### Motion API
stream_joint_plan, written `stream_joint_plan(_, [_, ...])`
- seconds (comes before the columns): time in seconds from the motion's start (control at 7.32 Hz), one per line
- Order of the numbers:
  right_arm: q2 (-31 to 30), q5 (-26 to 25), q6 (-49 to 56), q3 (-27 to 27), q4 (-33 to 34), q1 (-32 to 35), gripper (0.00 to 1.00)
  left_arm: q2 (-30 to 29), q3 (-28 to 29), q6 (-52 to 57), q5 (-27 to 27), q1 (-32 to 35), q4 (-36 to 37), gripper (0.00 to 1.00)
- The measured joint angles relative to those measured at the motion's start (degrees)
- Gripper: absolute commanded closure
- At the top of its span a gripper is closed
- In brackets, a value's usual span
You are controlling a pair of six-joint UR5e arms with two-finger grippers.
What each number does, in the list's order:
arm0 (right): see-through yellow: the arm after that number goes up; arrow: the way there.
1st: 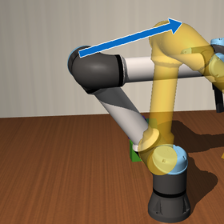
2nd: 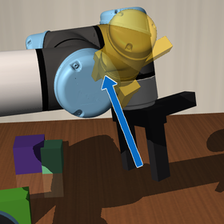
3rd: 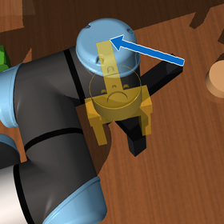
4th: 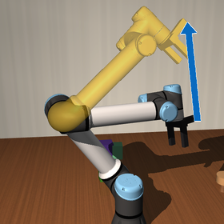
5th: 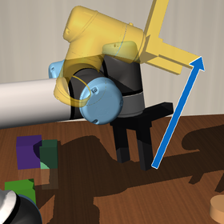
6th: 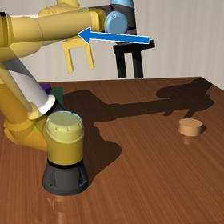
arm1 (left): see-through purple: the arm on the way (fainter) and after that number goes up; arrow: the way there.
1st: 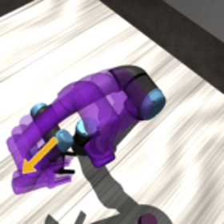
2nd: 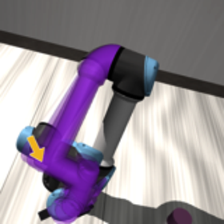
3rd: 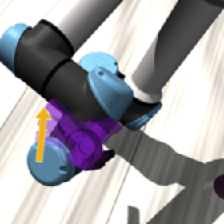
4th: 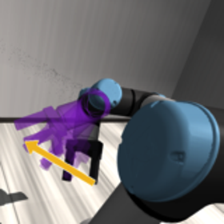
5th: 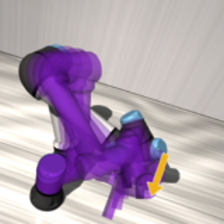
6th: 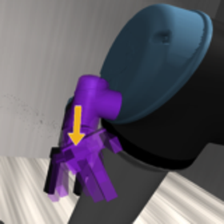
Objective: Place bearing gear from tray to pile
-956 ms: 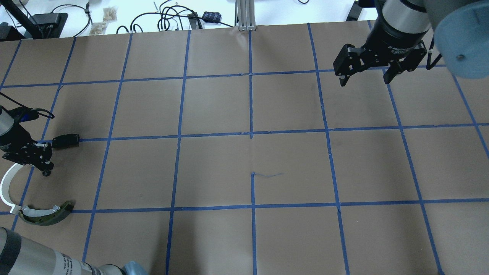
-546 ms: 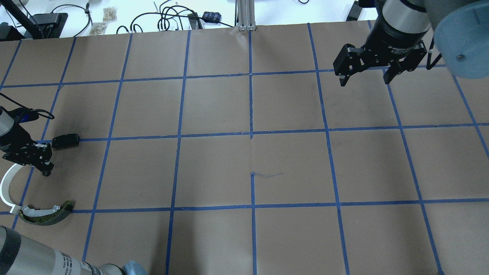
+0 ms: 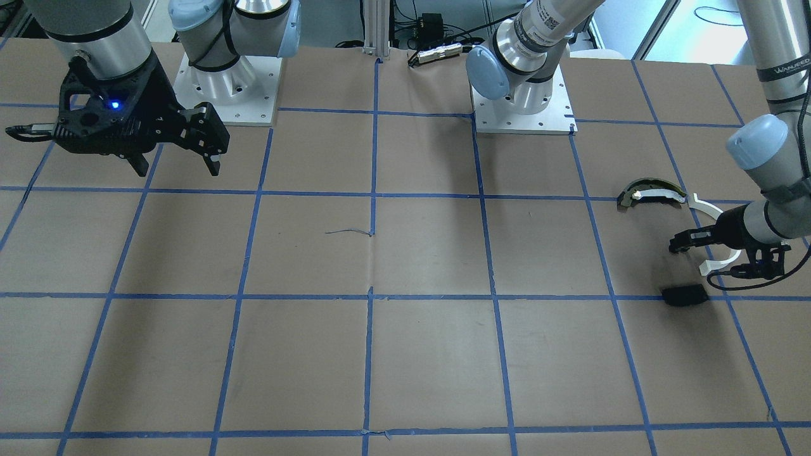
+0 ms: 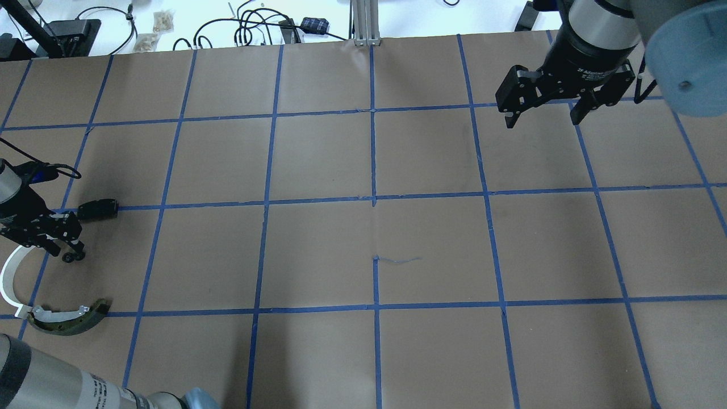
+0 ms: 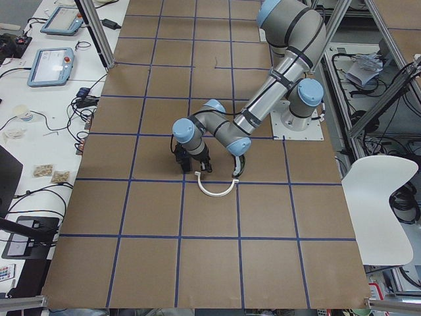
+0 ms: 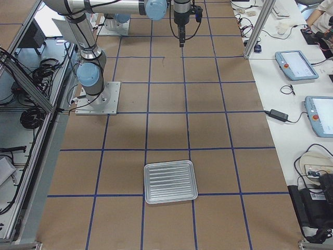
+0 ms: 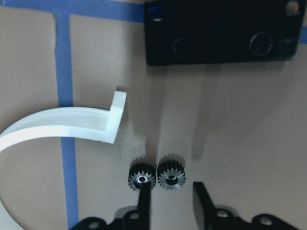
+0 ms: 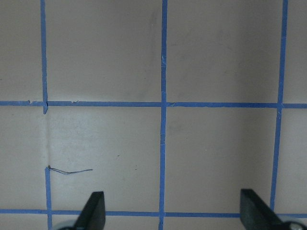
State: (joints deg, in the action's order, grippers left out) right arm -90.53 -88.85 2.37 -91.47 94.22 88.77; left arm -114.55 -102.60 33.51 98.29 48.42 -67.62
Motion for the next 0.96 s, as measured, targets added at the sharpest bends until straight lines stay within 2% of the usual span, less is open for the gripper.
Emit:
stream_joint_plan(0.27, [0.0, -0.01, 0.0, -0.02, 0.0, 0.0, 0.0, 1.81, 1.89, -0.6, -0.24, 1.91, -1.02, 0.0])
stream_joint_plan(0.68, [0.0, -0.01, 0.0, -0.02, 0.0, 0.0, 0.0, 7.85, 11.69, -6.28, -1.56, 13.02, -9.97, 0.0])
stream_joint_plan(0.96, [-0.01, -0.01, 0.0, -0.02, 0.0, 0.0, 0.0, 12.4, 15.73, -13.36, -6.9, 20.72, -15.15, 0.0])
